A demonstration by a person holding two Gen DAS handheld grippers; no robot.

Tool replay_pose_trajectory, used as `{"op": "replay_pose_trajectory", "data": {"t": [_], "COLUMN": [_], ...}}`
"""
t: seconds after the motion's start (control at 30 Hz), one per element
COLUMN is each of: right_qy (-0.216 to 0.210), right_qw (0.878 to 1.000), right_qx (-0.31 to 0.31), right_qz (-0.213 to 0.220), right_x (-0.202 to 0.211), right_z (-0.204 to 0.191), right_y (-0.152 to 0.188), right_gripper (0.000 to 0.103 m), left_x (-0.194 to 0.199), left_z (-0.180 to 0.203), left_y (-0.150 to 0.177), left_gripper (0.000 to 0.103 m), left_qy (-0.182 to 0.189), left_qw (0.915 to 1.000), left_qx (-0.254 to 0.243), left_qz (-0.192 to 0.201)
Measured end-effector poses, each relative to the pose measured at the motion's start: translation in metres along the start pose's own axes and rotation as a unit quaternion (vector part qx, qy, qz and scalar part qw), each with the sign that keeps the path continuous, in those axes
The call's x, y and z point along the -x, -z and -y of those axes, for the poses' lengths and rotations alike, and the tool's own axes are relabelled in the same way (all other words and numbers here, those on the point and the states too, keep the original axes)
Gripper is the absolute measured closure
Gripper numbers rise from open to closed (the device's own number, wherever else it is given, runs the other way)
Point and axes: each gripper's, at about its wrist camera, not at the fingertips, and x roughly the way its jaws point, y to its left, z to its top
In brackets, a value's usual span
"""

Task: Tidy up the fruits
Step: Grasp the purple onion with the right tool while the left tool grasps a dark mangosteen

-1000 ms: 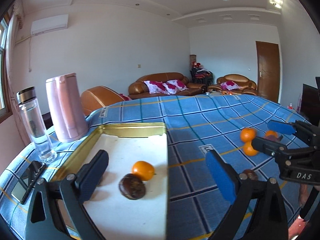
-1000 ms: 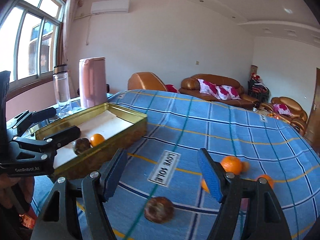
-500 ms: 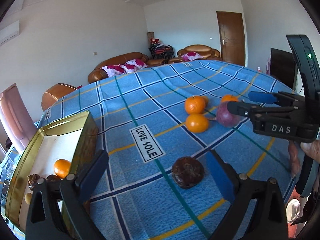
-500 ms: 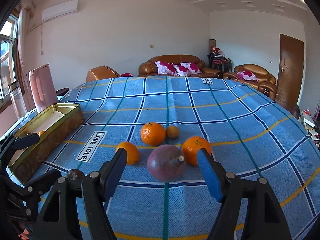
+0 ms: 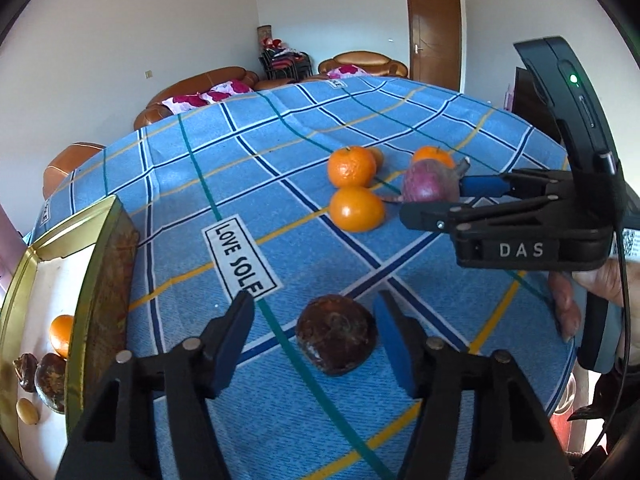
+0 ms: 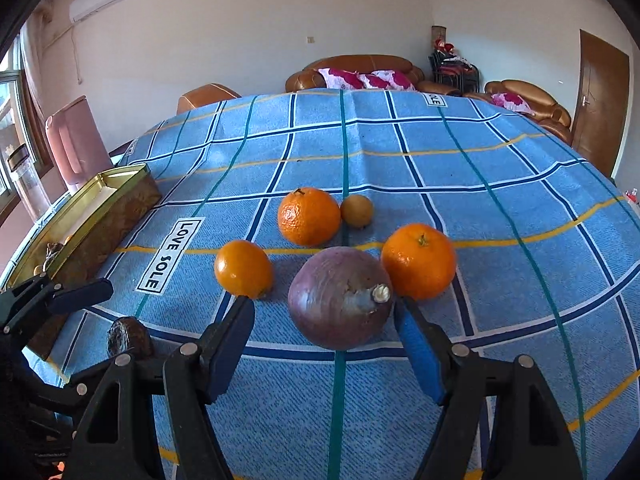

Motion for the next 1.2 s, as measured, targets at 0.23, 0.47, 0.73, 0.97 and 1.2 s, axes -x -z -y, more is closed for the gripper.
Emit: {"op": "replay_pose_trajectory", "data": {"t": [0.23, 0.47, 0.73, 0.97, 1.2], "right_qy": [-0.023, -0.028, -0.031, -0.041, -0.047], "right_qw": [1.0, 0.999, 0.998, 0.996, 0.994], "right_qx": [-0.003, 0.029, 0.042, 0.05, 0.062], "right_qz": [-0.002, 0.02, 0.035, 0.056, 0.081], "right_x": [0.0, 0.007, 0.011, 0.018, 0.027], "right_z": [0.002, -0.01, -0.014, -0.015, -0.025], "right_y": [0.001, 0.004, 0.005, 0.008, 0.012], "right_gripper": [0.048, 0.048, 0.048, 0.048, 0.048], "left_x": [-0.001, -0.002, 0.0, 0.006, 0.011], "left_z": [-0.006, -0.015, -0.025, -0.029, -0.029], "left_y": [-0.007, -0.007, -0.004, 0.0, 0.005], "left_gripper": [0.08, 0.088, 0.06, 0.028, 0.024], "left_qy": [0.019, 0.025, 0.013, -0.002, 0.0], "left_qw": [0.9996, 0.9984, 0.9976, 0.9977, 0.9983], "left_qx": [0.015, 0.048, 0.066, 0.065, 0.054], "left_qz": [0.014, 0.018, 0.019, 0.02, 0.02]}}
